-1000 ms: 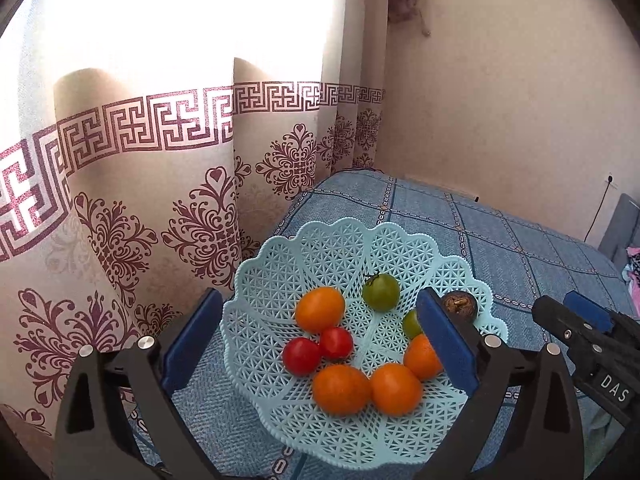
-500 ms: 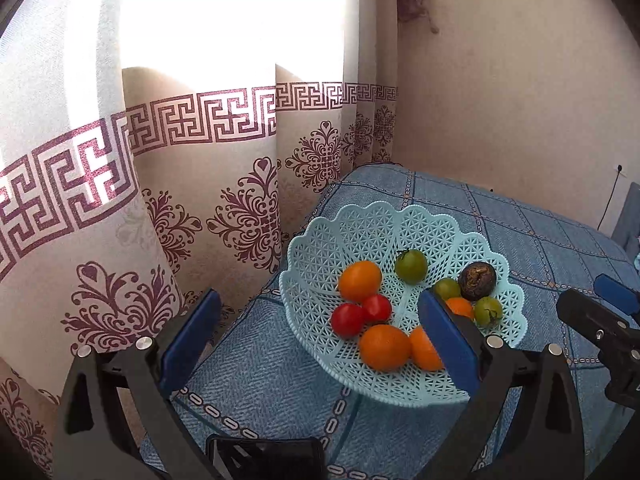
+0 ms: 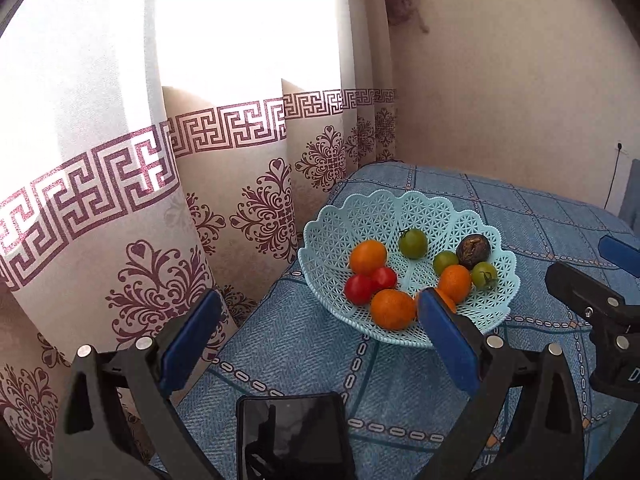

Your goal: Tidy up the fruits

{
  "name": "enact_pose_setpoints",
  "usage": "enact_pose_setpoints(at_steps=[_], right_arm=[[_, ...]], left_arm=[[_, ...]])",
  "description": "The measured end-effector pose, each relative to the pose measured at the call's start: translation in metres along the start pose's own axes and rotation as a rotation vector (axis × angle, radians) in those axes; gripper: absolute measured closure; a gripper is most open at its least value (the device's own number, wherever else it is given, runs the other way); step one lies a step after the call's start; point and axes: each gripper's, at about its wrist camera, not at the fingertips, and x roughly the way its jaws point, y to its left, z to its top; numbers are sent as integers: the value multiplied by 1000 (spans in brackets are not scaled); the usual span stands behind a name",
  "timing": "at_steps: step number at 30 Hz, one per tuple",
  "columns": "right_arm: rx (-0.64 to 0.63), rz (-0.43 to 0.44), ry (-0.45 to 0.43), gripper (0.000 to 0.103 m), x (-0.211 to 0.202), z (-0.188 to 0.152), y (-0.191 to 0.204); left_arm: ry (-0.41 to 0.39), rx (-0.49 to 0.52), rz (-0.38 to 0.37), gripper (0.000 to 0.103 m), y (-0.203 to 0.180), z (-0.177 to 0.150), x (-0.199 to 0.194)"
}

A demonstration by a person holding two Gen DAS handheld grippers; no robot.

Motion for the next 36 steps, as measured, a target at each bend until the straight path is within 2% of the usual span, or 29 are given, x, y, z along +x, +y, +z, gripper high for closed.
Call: enact_pose_setpoints(at_steps=[5, 10, 22, 36], right_arm=[[-8, -27, -3, 5, -6, -2, 3], [-14, -19, -6, 5, -9, -4, 6], [-24, -26, 36, 5, 2, -13, 9], [-46, -29, 41, 5, 4, -16, 13]], left_arm=[[-30, 4, 16, 3, 1, -5, -16], [-45, 2, 41, 3, 5, -9, -25], [-38, 5, 35, 3, 3, -11, -22], [-29, 5, 40, 3, 6, -11, -16]])
